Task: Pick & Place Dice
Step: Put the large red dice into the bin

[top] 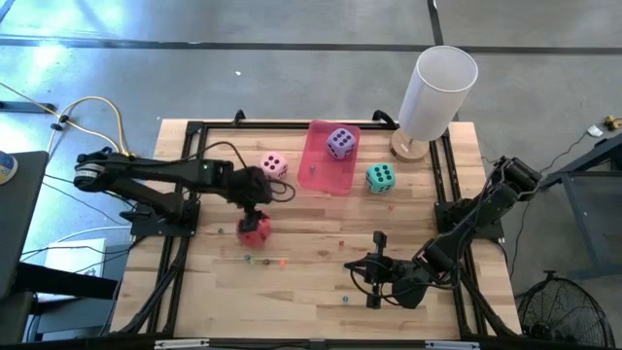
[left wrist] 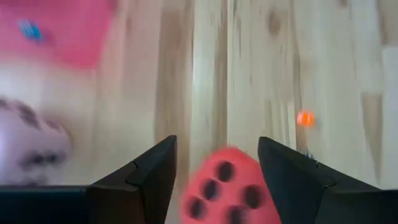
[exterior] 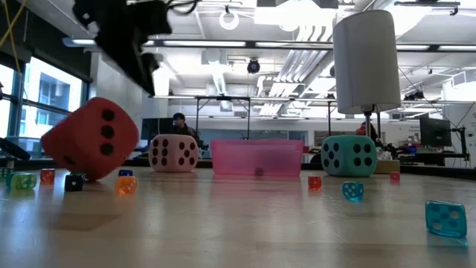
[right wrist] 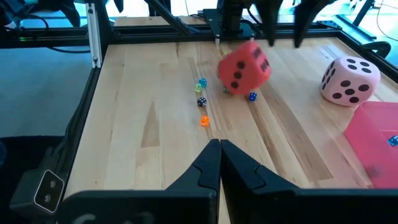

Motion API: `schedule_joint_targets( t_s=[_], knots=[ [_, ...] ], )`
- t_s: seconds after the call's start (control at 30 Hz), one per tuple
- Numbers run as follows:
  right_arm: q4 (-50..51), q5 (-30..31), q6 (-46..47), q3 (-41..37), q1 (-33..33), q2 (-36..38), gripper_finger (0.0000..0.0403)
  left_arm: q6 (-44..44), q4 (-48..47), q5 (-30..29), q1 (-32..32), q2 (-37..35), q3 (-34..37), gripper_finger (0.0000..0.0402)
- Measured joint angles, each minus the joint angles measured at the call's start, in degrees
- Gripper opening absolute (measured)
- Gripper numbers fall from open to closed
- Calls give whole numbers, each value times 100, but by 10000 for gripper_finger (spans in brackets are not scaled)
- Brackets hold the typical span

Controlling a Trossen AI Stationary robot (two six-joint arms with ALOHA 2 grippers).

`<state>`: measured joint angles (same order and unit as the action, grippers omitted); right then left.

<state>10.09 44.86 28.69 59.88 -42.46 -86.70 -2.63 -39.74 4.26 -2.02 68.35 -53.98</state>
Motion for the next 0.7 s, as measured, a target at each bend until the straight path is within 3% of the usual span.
schedule_joint_targets(
  t_s=[0.13,0.3,0.7],
  knots=[
    [-2,-2,4,0,60,0,1,345,61,-26,-182,98,-559,181],
    [42,-23,2,2,64,-2,1,283,-37,-54,-249,90,-655,148],
    [91,-28,118,2,48,-2,1,6,-243,-56,124,73,-664,160]
  ],
)
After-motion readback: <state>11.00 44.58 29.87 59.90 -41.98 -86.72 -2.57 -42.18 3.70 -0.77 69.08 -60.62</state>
